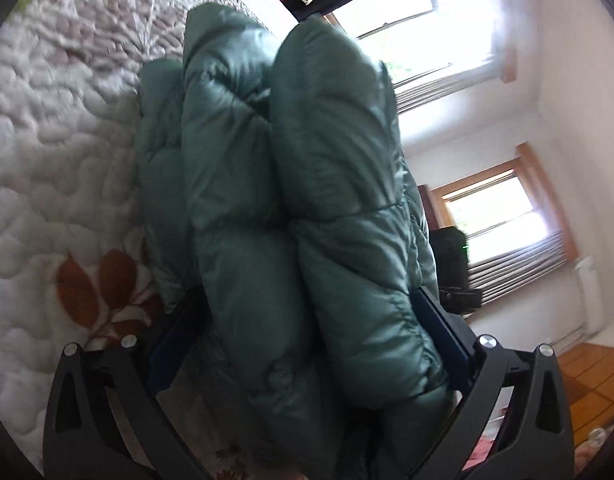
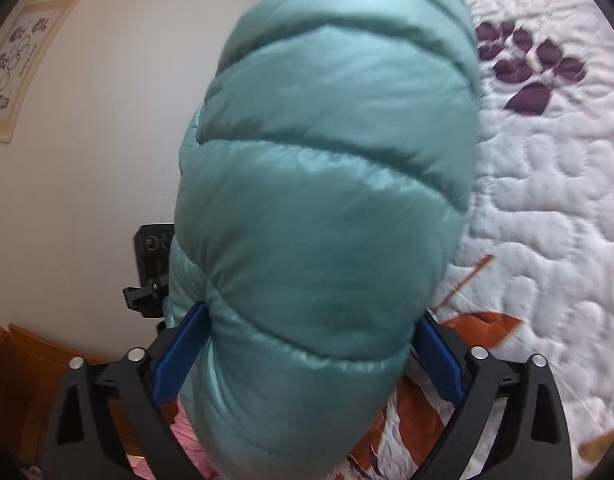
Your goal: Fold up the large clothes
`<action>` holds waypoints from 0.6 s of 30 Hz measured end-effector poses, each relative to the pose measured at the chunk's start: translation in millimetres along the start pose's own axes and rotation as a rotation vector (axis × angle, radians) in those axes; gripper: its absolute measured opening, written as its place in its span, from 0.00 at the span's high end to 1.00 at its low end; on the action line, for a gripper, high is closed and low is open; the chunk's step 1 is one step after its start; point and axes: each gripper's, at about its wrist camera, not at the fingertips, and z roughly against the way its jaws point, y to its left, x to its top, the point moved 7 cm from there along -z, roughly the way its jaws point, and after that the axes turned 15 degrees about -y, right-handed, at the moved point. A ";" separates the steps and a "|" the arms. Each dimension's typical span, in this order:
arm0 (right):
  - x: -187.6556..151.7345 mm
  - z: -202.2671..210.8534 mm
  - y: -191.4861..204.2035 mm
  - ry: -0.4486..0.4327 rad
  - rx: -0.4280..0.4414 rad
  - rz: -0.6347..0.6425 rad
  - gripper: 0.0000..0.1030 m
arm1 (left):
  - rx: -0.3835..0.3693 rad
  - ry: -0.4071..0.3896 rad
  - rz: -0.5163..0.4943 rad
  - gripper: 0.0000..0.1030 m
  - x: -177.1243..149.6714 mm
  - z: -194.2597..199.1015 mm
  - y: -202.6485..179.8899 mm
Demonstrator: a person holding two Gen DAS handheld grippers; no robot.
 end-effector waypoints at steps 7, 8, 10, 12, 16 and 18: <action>0.4 10.7 18.5 -0.045 0.024 0.035 0.42 | -0.023 -0.051 0.000 0.27 -11.0 -2.7 -8.5; 1.7 17.6 19.8 -0.054 0.025 0.041 0.46 | -0.038 -0.052 0.010 0.32 -12.4 -5.0 -12.4; 4.3 32.0 27.3 -0.080 0.006 0.082 0.50 | -0.050 -0.047 0.001 0.37 -16.0 -13.2 -23.7; 2.1 47.3 31.7 -0.106 -0.013 0.121 0.53 | -0.075 -0.035 -0.014 0.41 -20.6 -24.7 -41.3; 10.5 102.1 40.5 -0.189 -0.051 0.176 0.55 | -0.134 -0.001 -0.062 0.43 -23.8 -64.2 -83.4; 16.6 130.0 42.7 -0.227 -0.079 0.208 0.55 | -0.159 0.016 -0.091 0.43 -26.5 -87.5 -107.5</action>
